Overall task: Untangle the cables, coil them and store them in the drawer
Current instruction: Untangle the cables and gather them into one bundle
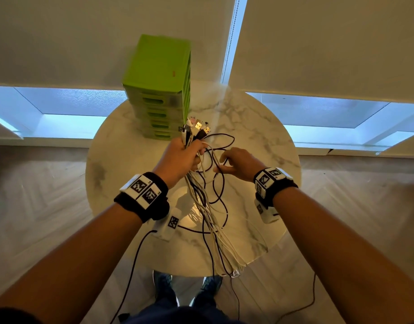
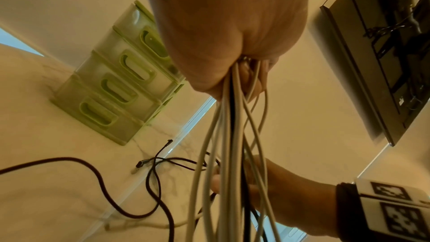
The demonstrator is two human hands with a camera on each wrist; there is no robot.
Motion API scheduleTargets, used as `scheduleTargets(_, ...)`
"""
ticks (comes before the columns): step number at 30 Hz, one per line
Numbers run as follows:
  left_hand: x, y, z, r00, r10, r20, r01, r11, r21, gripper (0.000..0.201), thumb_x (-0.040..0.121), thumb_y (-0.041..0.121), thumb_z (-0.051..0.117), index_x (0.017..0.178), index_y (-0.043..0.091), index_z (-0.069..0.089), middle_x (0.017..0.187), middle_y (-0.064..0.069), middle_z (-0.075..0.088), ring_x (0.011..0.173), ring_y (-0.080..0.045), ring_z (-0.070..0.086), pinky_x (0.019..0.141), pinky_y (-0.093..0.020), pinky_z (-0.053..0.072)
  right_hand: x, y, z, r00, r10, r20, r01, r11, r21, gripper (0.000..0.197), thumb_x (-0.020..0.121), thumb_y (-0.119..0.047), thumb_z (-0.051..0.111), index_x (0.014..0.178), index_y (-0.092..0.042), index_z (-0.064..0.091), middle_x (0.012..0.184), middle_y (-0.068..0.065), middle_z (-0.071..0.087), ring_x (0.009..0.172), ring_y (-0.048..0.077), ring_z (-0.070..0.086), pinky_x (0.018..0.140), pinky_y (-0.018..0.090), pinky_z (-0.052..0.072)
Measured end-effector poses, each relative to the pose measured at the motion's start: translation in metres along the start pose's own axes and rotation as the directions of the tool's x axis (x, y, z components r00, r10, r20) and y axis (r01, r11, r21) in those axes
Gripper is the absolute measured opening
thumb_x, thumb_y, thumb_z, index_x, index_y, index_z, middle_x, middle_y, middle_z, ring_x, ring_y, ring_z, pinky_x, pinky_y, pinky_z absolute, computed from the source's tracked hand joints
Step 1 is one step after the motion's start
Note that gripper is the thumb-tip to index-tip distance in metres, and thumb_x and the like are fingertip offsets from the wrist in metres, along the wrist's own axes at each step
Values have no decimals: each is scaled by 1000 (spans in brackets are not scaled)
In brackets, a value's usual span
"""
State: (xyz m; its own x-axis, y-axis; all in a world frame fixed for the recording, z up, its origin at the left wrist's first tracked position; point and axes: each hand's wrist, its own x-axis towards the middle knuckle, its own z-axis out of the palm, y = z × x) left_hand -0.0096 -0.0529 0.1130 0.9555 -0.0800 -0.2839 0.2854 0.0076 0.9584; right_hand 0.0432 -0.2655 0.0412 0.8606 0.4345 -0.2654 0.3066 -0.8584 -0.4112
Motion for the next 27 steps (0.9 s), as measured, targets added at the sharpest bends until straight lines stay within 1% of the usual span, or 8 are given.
scheduleTargets(4, 1, 1, -10, 998, -6, -67, 3, 999, -44, 24, 102, 8, 49, 84, 8, 65, 74, -11, 46, 48, -10, 31, 49, -27, 25, -4, 12, 3, 991, -23, 130, 4, 989, 146, 37, 94, -51, 62, 108, -17, 71, 101, -1, 64, 91, 14, 57, 75, 22, 42)
scheduleTargets(9, 1, 6, -18, 997, 27, -68, -34, 995, -93, 25, 102, 6, 52, 80, 10, 63, 71, -9, 44, 45, -9, 29, 47, -25, 23, -9, 39, 14, 965, 189, 181, -165, 976, -140, 38, 102, -43, 52, 116, -12, 67, 114, 13, 63, 105, 31, 59, 87, 38, 46)
scheduleTargets(13, 3, 7, -18, 996, 14, -86, -20, 998, -67, 20, 102, 9, 52, 87, 8, 65, 71, -5, 48, 45, -8, 32, 45, -23, 27, -13, 36, 21, 939, 325, 113, -293, 927, -234, 34, 100, -35, 55, 133, -27, 52, 119, 10, 63, 106, 33, 62, 87, 42, 52)
scheduleTargets(17, 6, 7, -15, 996, 2, -85, -7, 998, -59, 20, 103, 8, 51, 91, 7, 67, 68, 0, 52, 45, -7, 33, 45, -22, 27, -6, 10, 16, 992, 76, 102, -87, 990, 112, 52, 90, -20, 67, 137, -24, 44, 96, -3, 54, 83, 14, 55, 74, 30, 40)
scheduleTargets(19, 6, 10, -12, 997, 7, -71, -11, 999, -45, 21, 103, 8, 51, 88, 7, 66, 63, 4, 52, 45, -8, 33, 45, -22, 27, -3, -5, 10, 999, 40, -14, -36, 971, 236, 43, 86, -18, 70, 123, -18, 48, 89, -4, 52, 75, 10, 51, 69, 28, 38)
scheduleTargets(21, 5, 12, -10, 998, 16, -56, -16, 1000, -2, 26, 102, 8, 51, 79, 9, 62, 55, 6, 44, 45, -9, 31, 46, -24, 27, -4, -18, 0, 995, 74, -67, -46, 935, 350, 27, 85, -17, 71, 102, -21, 50, 92, 4, 58, 82, 17, 56, 67, 28, 40)
scheduleTargets(25, 6, 13, -7, 999, 23, -41, -22, 999, 23, 27, 102, 12, 53, 76, 10, 59, 63, -5, 38, 49, -12, 30, 49, -27, 26, -19, -31, -21, 993, 118, -19, -97, 886, 453, 15, 90, -32, 70, 91, -20, 61, 93, 2, 68, 84, 16, 62, 76, 29, 49)
scheduleTargets(27, 8, 13, -2, 999, 16, -38, -16, 1000, 21, 19, 102, 13, 54, 85, 7, 62, 71, -10, 42, 48, -11, 32, 47, -25, 27, -31, -28, -28, 984, 176, -3, -165, 927, 337, 47, 95, -59, 55, 76, -16, 64, 78, -3, 70, 79, 16, 67, 78, 33, 52)
